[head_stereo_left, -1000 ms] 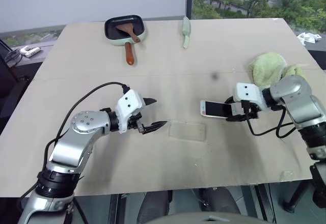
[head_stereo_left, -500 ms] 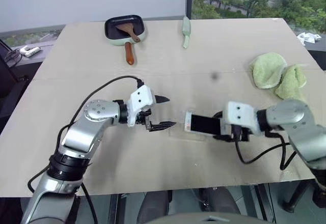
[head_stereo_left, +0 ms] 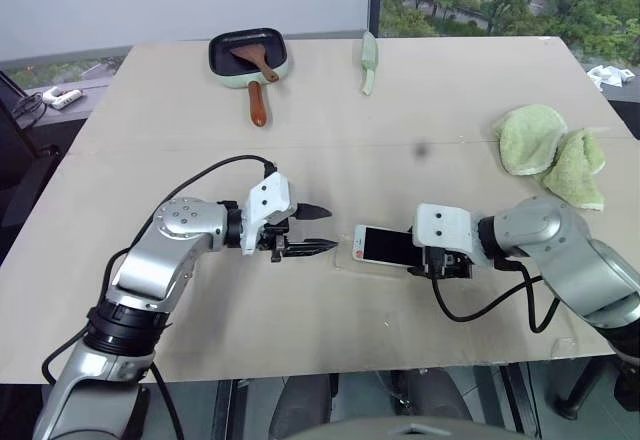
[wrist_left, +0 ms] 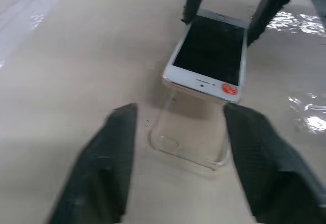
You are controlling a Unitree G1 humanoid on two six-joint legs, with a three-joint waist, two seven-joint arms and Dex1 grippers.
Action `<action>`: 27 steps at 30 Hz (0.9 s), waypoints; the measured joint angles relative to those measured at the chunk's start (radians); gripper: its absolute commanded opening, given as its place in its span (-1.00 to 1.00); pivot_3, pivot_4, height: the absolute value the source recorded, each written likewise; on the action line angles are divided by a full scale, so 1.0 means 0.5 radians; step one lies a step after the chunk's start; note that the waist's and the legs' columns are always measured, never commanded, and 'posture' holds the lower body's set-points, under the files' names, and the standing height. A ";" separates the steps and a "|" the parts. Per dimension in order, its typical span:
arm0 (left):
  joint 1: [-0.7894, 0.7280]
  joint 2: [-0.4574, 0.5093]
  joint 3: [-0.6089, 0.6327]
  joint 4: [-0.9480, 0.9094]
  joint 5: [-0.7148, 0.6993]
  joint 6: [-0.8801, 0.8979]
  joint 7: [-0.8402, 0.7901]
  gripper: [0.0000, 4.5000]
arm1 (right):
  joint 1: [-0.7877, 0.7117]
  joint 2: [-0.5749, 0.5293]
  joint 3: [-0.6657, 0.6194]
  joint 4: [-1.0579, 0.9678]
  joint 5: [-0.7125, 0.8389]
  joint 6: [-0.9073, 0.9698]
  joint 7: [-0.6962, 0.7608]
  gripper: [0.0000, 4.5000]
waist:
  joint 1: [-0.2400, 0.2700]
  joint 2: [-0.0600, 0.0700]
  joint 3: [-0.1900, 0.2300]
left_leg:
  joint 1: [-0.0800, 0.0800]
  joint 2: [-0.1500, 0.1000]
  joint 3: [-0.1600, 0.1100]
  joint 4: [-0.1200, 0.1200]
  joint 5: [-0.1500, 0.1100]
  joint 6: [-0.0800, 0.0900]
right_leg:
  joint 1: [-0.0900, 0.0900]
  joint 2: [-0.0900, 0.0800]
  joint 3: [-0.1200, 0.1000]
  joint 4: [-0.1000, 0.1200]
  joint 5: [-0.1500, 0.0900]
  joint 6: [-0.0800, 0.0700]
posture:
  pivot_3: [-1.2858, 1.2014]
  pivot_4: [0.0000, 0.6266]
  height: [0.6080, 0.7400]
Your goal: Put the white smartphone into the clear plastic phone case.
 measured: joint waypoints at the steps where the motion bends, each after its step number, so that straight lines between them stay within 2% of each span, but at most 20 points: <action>1: 0.000 0.000 -0.013 0.000 0.005 -0.009 -0.012 -0.45 | -0.021 0.001 0.010 0.000 0.007 0.018 0.000 0.20 | -0.001 0.000 0.000 | 0.000 0.000 0.000 0.000 0.000 0.000 | 0.000 0.000 0.000 0.000 0.000 0.000 | 0.03 -0.52 1.00; 2: -0.001 -0.004 -0.028 0.002 0.017 -0.029 -0.024 -0.66 | -0.043 0.002 0.029 -0.001 0.019 0.039 0.001 0.20 | -0.001 0.000 0.000 | 0.000 0.000 0.000 0.000 0.000 0.000 | 0.000 0.000 0.000 0.000 0.000 0.000 | 0.03 -0.52 1.00; 3: -0.007 -0.014 -0.048 0.012 0.024 -0.046 -0.042 -0.96 | -0.062 0.003 0.057 -0.002 0.028 0.050 0.001 0.20 | -0.002 0.000 0.000 | 0.000 0.000 -0.001 0.000 0.000 0.000 | 0.000 0.000 -0.001 0.001 0.000 0.000 | 0.03 -0.52 1.00; 4: -0.015 -0.024 -0.072 0.024 0.026 -0.057 -0.054 -0.98 | -0.067 0.009 0.075 -0.002 0.036 0.059 0.000 0.20 | -0.001 0.000 0.000 | 0.000 0.000 -0.001 0.000 0.000 0.000 | 0.000 0.000 -0.001 0.001 0.000 0.000 | 0.03 -0.52 1.00; 15: -0.271 -0.190 -0.238 0.248 0.151 -0.179 -0.150 -0.98 | -0.215 0.080 0.284 0.035 0.030 0.102 -0.066 0.20 | -0.002 0.000 0.000 | -0.004 -0.002 -0.005 0.005 0.000 0.000 | 0.000 0.000 -0.005 0.001 0.000 0.000 | 0.03 -0.52 1.00; 27: -0.291 -0.221 -0.329 0.248 0.240 -0.165 -0.174 -0.98 | -0.271 0.103 0.390 0.079 0.034 0.247 -0.123 0.20 | -0.005 0.000 0.000 | -0.005 -0.002 -0.010 0.007 0.000 0.000 | 0.000 0.001 -0.009 0.003 0.000 0.000 | 0.03 -0.52 1.00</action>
